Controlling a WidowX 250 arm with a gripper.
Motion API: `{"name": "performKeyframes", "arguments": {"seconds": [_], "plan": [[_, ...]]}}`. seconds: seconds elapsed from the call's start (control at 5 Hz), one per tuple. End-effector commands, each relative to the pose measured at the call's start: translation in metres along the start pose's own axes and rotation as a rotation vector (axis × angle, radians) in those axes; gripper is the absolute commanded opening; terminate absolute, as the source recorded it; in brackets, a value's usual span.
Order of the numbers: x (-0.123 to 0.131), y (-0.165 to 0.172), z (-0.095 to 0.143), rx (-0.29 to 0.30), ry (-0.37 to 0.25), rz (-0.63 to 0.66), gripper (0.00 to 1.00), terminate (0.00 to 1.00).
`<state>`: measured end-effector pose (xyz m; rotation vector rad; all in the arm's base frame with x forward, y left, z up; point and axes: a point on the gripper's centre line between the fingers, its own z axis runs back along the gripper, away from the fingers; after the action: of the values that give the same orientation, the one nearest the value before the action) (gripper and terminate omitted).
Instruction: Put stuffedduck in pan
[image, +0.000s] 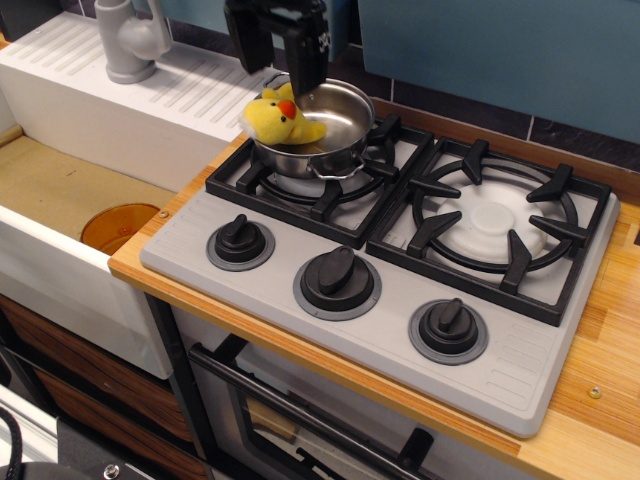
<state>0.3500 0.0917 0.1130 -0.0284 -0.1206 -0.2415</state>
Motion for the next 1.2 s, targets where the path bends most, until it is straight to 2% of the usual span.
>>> {"name": "performKeyframes", "arguments": {"seconds": [0.0, 0.2, 0.4, 0.6, 0.8, 1.0], "plan": [[0.0051, -0.0123, 0.0368, 0.13, -0.062, -0.016, 1.0, 0.0], [0.0053, -0.0139, 0.0403, 0.165, -0.059, -0.037, 1.0, 0.0], [0.0062, -0.0143, 0.039, 0.162, -0.071, -0.063, 1.0, 0.0], [0.0066, -0.0167, 0.0392, 0.128, -0.157, -0.148, 1.0, 0.0], [0.0081, -0.0146, 0.0401, 0.125, -0.186, -0.175, 1.0, 0.0], [0.0096, -0.0137, 0.0415, 0.114, -0.18, -0.176, 1.0, 0.0]]}}
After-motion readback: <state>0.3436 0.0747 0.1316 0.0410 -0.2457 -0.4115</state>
